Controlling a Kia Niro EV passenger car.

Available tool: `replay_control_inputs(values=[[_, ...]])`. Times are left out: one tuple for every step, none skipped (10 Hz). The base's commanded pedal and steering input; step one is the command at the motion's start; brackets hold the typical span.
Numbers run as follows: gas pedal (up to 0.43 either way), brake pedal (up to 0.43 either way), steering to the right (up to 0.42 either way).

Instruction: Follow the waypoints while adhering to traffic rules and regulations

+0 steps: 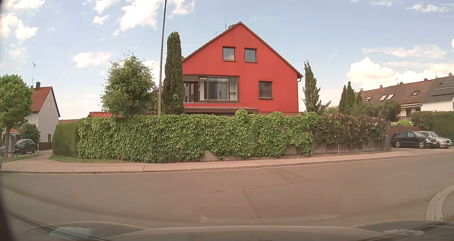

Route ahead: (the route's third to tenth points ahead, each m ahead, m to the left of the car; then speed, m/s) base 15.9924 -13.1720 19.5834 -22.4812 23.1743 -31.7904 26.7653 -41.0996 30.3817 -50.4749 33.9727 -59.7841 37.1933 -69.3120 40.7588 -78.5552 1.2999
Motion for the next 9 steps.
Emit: replay_control_inputs(values=[[0.0, 0.134, 0.064], [0.0, 0.116, 0.064], [0.0, 0.098, 0.064], [0.0, 0.091, 0.064], [0.0, 0.085, 0.064], [0.0, 0.091, 0.064], [0.0, 0.073, 0.065], [0.0, 0.067, 0.065], [0.0, 0.067, 0.065]])
